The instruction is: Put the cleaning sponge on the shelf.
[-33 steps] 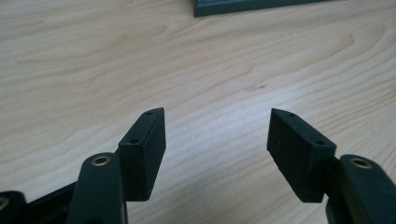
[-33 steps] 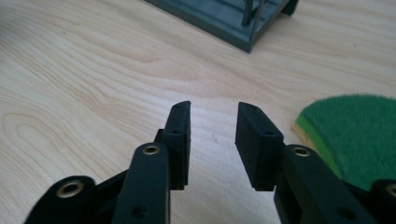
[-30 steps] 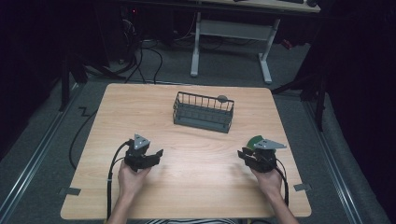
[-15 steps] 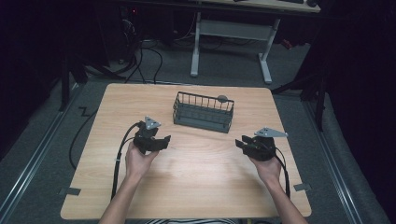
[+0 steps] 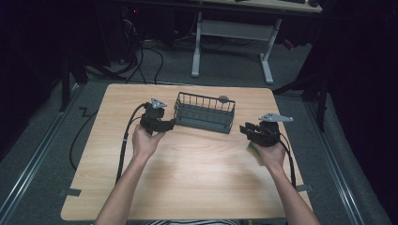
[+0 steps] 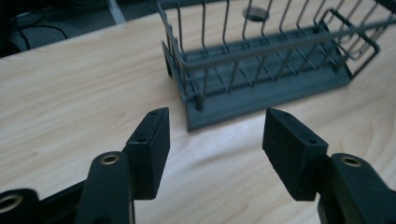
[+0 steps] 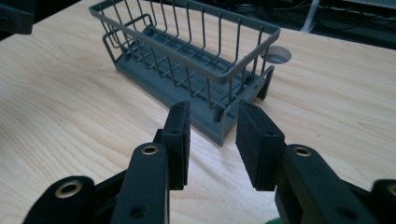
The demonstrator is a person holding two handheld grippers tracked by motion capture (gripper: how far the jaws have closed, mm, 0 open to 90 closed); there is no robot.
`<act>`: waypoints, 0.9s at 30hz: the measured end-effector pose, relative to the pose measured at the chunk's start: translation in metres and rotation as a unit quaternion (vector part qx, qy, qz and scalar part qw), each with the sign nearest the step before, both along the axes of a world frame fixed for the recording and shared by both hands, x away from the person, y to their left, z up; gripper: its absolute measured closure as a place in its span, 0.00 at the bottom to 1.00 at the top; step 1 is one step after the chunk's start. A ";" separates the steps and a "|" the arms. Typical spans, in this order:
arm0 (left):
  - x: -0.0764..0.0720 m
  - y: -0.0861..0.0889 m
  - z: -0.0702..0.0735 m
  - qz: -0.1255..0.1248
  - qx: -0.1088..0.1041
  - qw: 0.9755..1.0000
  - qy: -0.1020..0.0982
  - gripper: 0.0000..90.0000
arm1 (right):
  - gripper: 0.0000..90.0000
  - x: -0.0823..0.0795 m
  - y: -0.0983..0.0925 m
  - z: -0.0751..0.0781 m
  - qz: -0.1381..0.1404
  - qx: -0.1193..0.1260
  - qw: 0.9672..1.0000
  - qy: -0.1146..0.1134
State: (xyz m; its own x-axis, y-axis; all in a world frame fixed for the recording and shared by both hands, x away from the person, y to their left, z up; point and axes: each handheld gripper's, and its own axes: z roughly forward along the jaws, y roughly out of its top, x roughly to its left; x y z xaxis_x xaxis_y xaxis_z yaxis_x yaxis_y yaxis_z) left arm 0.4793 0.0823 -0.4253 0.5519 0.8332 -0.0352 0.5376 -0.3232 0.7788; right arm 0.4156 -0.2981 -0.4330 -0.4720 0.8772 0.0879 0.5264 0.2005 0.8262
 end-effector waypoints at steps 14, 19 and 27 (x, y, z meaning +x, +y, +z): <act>0.040 -0.007 0.004 0.043 -0.030 0.999 0.003 0.49 | 0.71 0.048 0.007 0.009 -0.024 -0.013 0.999 0.020; 0.050 -0.005 -0.005 0.065 -0.032 0.997 0.012 0.52 | 0.68 0.064 0.014 0.010 -0.034 -0.006 0.999 0.024; 0.058 -0.003 -0.010 0.075 -0.065 0.995 0.011 0.54 | 0.63 0.079 0.021 0.005 -0.056 -0.020 0.998 0.026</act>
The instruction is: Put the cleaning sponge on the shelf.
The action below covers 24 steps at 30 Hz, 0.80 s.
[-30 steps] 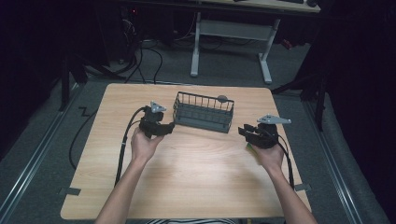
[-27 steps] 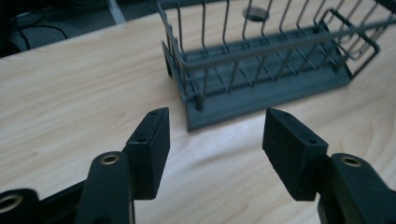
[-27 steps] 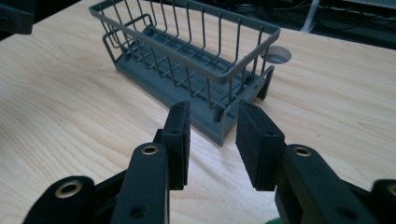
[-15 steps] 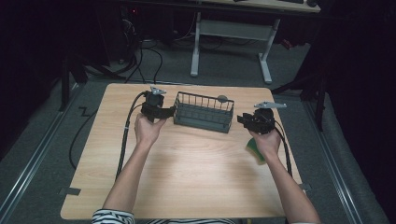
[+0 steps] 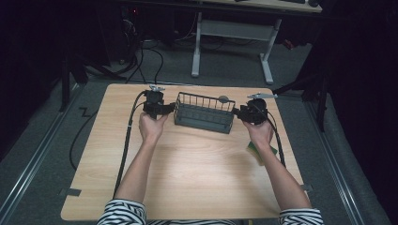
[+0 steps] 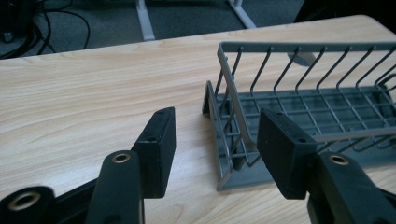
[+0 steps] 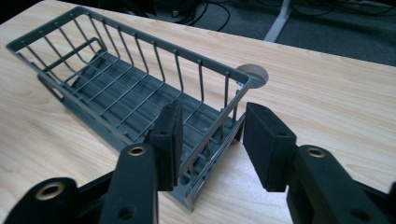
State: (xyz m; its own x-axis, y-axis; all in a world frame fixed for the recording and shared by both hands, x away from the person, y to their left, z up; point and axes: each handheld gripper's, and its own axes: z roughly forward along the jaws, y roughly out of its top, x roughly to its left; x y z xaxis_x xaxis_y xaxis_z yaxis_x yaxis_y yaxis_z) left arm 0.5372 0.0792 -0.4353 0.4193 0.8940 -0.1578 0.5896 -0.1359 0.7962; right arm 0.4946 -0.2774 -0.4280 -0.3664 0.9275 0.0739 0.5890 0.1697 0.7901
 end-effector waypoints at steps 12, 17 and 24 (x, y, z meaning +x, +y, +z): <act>0.009 -0.016 -0.003 0.002 0.032 0.999 0.003 0.56 | 0.62 0.014 0.012 -0.007 -0.004 -0.021 1.000 0.017; 0.012 -0.017 -0.007 0.001 0.030 0.999 0.012 0.60 | 0.61 0.018 0.013 -0.010 -0.007 -0.039 0.999 0.031; 0.013 -0.020 -0.005 -0.009 0.047 0.999 0.022 0.71 | 0.66 0.019 0.015 -0.014 0.007 -0.047 0.998 0.051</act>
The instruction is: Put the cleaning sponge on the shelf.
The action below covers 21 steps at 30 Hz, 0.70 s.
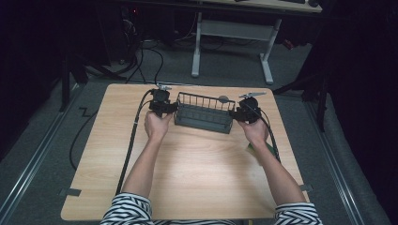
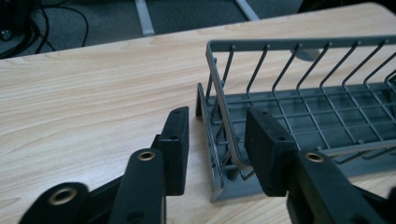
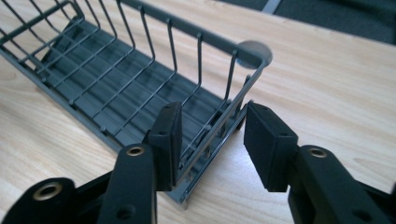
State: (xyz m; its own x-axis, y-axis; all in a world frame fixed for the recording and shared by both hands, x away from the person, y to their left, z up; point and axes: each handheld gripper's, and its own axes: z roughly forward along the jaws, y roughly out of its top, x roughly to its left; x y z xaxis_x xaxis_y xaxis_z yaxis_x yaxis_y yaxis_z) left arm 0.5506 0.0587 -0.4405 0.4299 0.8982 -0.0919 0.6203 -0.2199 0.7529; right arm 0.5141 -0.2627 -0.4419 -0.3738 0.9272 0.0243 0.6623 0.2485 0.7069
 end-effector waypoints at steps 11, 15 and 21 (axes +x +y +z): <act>0.002 -0.012 -0.001 -0.020 0.020 0.999 0.020 0.87 | 0.73 -0.001 -0.001 0.002 0.013 -0.002 1.000 0.015; 0.001 -0.015 0.001 -0.019 0.026 0.999 0.025 0.88 | 0.73 -0.004 0.003 0.004 0.013 -0.025 1.000 0.013; -0.006 -0.018 0.005 -0.034 0.018 0.999 0.028 0.89 | 0.73 -0.014 0.000 0.007 0.013 -0.045 0.999 0.024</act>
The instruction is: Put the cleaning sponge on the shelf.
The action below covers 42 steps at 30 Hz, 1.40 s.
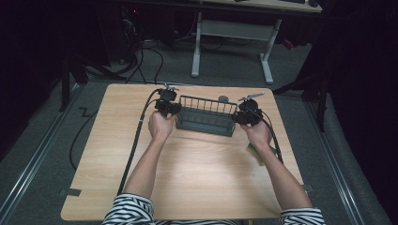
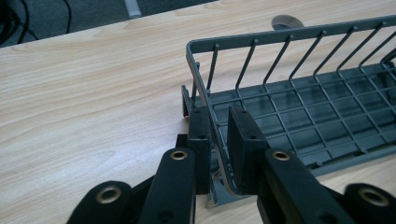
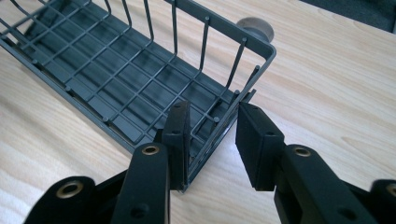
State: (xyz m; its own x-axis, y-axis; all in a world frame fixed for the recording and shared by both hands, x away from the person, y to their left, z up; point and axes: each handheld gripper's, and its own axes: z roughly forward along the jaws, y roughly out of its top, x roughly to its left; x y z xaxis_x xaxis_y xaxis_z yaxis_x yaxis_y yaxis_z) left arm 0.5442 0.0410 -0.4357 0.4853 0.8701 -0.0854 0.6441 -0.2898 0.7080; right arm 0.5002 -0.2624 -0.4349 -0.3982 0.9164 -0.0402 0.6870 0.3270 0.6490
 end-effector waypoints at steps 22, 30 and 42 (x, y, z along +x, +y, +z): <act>-0.048 0.014 0.009 -0.047 -0.005 0.999 0.003 0.97 | 0.72 -0.053 -0.005 0.002 0.039 0.009 0.999 0.006; -0.063 0.018 0.008 -0.059 -0.010 0.998 -0.001 0.97 | 0.71 -0.071 -0.003 0.005 0.044 0.002 0.999 0.014; -0.086 0.019 0.011 -0.072 0.004 0.997 -0.007 0.97 | 0.70 -0.101 -0.007 0.006 0.055 0.028 0.998 0.019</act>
State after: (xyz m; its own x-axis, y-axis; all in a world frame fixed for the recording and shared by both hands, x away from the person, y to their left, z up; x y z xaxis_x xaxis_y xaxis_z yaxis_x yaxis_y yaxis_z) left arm 0.4578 0.0600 -0.4249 0.6062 0.7922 -0.0704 0.5857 -0.3847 0.7134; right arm 0.3994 -0.2690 -0.4291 -0.4972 0.8673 0.0265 0.6732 0.3663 0.6424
